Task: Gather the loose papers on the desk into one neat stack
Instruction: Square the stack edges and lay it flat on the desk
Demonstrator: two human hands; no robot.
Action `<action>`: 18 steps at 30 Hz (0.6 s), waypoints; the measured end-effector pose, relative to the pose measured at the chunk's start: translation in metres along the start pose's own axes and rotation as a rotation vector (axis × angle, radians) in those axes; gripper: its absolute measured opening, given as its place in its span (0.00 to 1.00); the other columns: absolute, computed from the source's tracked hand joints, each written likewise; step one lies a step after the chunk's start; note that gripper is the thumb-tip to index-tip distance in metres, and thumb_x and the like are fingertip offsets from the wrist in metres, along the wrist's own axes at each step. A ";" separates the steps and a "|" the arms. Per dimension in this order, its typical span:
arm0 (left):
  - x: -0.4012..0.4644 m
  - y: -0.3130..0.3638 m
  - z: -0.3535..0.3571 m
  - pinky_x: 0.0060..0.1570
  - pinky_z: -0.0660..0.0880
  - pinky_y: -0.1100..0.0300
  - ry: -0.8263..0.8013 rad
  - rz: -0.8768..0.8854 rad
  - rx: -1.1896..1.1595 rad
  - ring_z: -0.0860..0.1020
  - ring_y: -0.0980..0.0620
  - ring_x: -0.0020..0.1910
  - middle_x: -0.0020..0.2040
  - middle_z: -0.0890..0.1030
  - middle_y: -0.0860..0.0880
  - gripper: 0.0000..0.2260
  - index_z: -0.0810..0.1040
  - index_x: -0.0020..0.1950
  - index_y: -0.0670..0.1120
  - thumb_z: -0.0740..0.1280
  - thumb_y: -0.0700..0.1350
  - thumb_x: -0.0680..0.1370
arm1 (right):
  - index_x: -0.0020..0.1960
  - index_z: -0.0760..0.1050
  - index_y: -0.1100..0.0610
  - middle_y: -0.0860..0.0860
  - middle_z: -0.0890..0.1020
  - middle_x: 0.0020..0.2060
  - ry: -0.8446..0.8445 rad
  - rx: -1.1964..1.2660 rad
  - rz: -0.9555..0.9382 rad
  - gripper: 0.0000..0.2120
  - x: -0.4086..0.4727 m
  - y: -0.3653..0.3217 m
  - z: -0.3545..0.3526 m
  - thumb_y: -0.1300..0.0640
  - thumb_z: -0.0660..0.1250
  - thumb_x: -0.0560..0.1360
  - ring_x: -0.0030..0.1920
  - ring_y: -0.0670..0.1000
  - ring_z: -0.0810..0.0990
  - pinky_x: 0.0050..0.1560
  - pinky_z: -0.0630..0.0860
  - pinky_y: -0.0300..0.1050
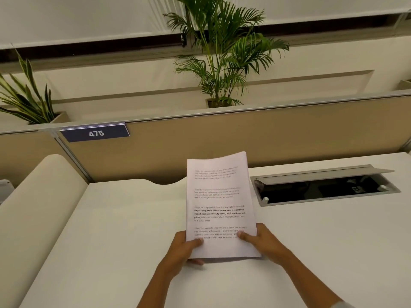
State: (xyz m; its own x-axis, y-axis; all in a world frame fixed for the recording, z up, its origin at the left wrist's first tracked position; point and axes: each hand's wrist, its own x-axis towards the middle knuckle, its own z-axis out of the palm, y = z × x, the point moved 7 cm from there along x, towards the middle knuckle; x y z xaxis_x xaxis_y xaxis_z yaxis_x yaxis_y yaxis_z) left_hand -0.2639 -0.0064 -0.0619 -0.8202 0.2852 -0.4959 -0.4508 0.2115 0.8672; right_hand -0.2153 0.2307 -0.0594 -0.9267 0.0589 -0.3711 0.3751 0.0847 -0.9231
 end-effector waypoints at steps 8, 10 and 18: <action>0.003 0.004 0.013 0.28 0.79 0.55 0.091 -0.180 -0.112 0.80 0.43 0.42 0.50 0.82 0.44 0.11 0.76 0.57 0.40 0.64 0.34 0.75 | 0.60 0.77 0.61 0.54 0.85 0.52 -0.043 0.101 0.235 0.20 0.019 0.013 -0.004 0.59 0.76 0.71 0.51 0.54 0.85 0.50 0.82 0.47; 0.003 0.002 0.016 0.31 0.80 0.53 0.095 -0.202 -0.133 0.79 0.43 0.44 0.51 0.81 0.44 0.13 0.75 0.59 0.39 0.63 0.35 0.75 | 0.59 0.77 0.61 0.55 0.85 0.53 -0.046 0.125 0.267 0.18 0.021 0.015 -0.004 0.61 0.75 0.71 0.51 0.55 0.85 0.48 0.82 0.47; 0.007 -0.004 0.016 0.31 0.82 0.52 0.131 -0.248 -0.158 0.81 0.41 0.46 0.54 0.80 0.43 0.13 0.74 0.60 0.37 0.63 0.37 0.76 | 0.59 0.79 0.62 0.57 0.86 0.51 0.060 0.191 0.365 0.20 0.019 0.023 -0.005 0.58 0.78 0.69 0.51 0.58 0.85 0.50 0.83 0.54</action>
State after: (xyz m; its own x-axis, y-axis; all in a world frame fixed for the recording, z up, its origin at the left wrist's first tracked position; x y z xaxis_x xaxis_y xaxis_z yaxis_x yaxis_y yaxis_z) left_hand -0.2623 0.0093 -0.0700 -0.7120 0.1184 -0.6921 -0.6836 0.1084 0.7218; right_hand -0.2242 0.2384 -0.0874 -0.7286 0.1096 -0.6761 0.6624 -0.1383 -0.7363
